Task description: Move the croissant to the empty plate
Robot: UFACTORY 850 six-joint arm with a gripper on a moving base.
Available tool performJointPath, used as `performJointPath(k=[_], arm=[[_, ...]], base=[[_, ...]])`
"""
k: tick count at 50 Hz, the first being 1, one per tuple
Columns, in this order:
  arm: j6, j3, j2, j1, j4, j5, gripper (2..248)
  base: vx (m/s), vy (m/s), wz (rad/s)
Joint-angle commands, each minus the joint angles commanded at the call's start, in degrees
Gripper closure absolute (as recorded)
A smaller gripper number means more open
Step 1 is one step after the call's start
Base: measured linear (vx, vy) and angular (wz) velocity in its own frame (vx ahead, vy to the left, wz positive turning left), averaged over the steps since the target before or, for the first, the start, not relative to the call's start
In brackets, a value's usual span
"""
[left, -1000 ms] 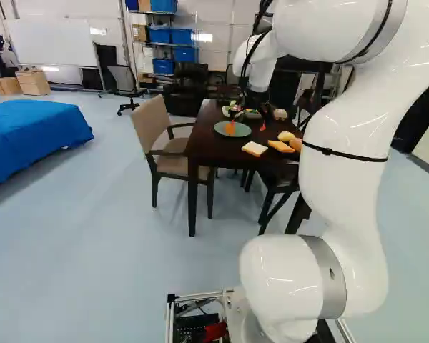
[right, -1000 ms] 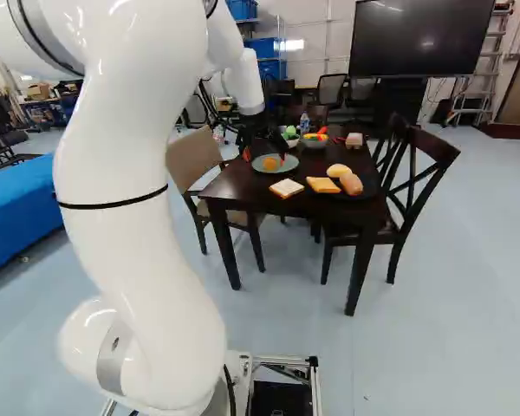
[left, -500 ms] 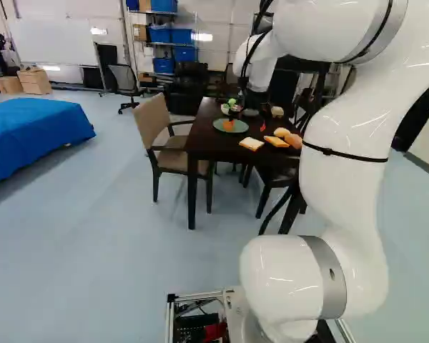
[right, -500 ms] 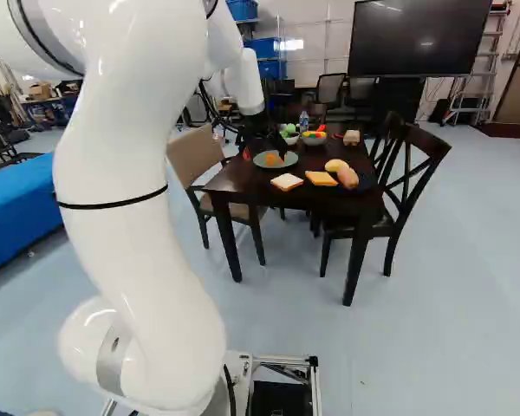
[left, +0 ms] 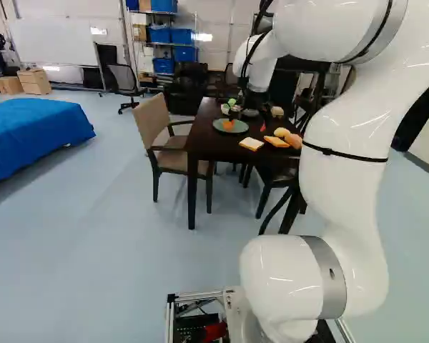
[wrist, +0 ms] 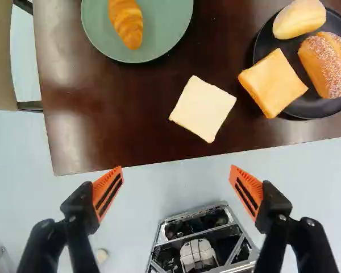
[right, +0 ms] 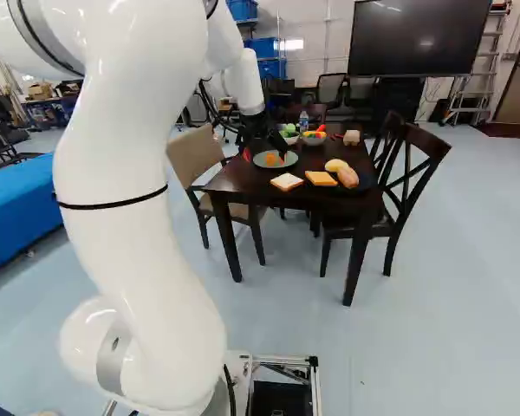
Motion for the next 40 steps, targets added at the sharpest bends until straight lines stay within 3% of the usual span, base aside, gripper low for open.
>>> performJointPath(k=[40], arm=[[-1.2,6.8,3.2,0.7,0.2,8.4,3]], base=[[0.0,0.0,0.0]])
